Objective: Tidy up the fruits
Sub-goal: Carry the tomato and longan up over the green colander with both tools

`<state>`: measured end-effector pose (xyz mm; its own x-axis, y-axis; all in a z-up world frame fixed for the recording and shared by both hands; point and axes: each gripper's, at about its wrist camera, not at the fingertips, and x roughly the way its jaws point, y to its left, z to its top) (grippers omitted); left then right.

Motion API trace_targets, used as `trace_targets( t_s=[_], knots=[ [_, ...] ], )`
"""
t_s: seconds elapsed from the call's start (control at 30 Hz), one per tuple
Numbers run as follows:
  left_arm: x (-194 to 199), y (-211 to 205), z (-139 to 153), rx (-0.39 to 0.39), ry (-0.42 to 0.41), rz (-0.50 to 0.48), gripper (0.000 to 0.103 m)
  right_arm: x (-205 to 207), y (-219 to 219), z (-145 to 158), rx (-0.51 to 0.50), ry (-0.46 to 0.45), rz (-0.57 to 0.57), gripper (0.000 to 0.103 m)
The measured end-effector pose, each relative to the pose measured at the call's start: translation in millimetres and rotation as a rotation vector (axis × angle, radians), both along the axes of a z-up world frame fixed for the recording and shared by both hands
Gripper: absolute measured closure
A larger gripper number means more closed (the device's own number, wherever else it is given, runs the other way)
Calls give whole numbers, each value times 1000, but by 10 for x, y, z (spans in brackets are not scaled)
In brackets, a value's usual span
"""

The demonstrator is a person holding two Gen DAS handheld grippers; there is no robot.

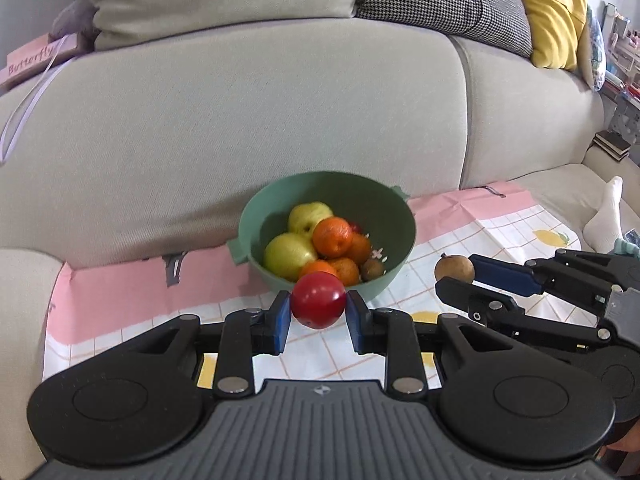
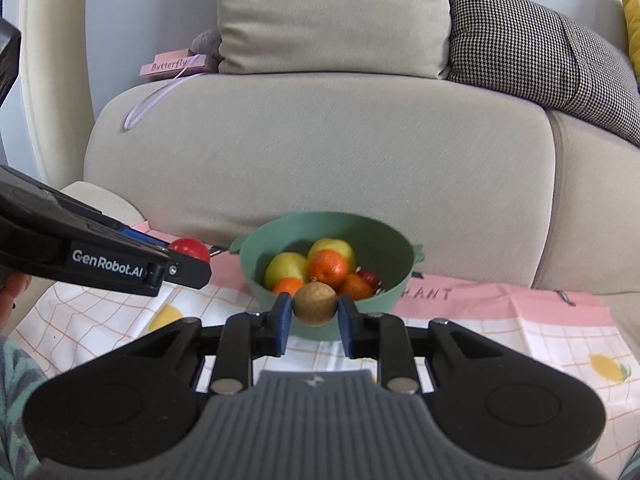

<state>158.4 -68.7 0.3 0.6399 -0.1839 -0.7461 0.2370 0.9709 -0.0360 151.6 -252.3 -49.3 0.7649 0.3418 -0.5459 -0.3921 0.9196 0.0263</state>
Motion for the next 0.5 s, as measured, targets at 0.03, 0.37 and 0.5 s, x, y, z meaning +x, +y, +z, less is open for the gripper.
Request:
trace_targets(
  t_s=[0.03,0.37,0.5],
  knots=[
    [31,-24,18,0,-1,-5,71,30,-12,18,-7,-5,2,82],
    [471,-178,50,-88,82,-47,71,580,-150,175,-43,30,74,82],
    [662,-212,-44,-117,133,-54,71,854,-176,189,-77,63,121,82]
  ],
)
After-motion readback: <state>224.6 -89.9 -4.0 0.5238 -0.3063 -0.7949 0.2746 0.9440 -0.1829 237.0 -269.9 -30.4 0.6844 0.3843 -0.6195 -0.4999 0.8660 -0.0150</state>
